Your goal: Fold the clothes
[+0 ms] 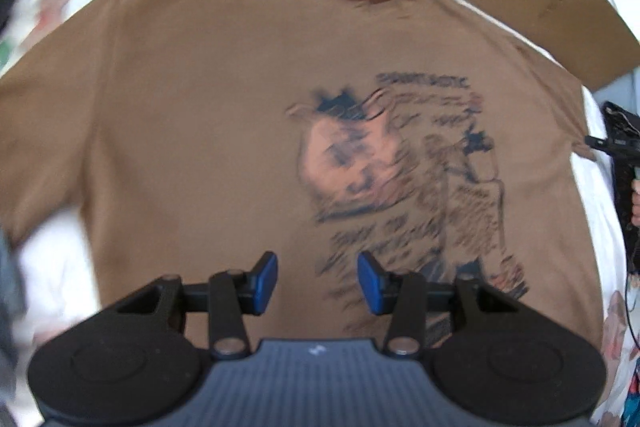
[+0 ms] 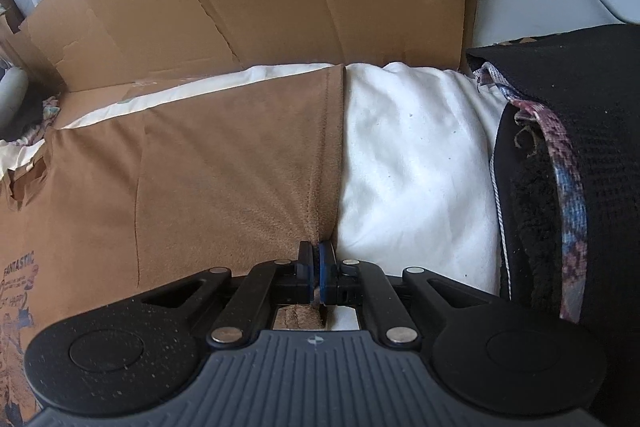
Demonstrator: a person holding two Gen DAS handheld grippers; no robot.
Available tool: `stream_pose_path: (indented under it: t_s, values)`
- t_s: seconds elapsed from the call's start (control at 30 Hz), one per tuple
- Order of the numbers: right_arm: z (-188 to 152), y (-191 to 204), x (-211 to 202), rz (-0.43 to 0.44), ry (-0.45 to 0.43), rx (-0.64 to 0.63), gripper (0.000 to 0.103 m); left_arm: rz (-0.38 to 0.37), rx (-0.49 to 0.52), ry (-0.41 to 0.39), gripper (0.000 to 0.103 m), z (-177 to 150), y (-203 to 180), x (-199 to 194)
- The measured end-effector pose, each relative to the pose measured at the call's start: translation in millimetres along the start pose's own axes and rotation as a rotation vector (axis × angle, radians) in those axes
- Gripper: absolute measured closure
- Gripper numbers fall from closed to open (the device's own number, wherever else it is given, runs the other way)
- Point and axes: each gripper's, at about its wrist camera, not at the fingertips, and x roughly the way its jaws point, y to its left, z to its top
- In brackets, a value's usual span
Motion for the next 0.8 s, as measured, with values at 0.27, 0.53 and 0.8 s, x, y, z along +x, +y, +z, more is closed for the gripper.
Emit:
stream_pose_path:
  t_s: [0.27,0.53,0.8]
  values:
    - [2,5,-2,-0.008,0.002,-0.005,0.101,-0.138,0.199,-0.042,0.057,78,-92,31]
    - [-4,3,-28,0.005,-0.055,-0.048,0.086,-0.225,0.385,-0.035,0.056,123,-188,62]
    - [-25,-1,-39,0.039,-0.060,-0.026,0.080,-0.245,0.491,0.007,0.057,140,-245,91]
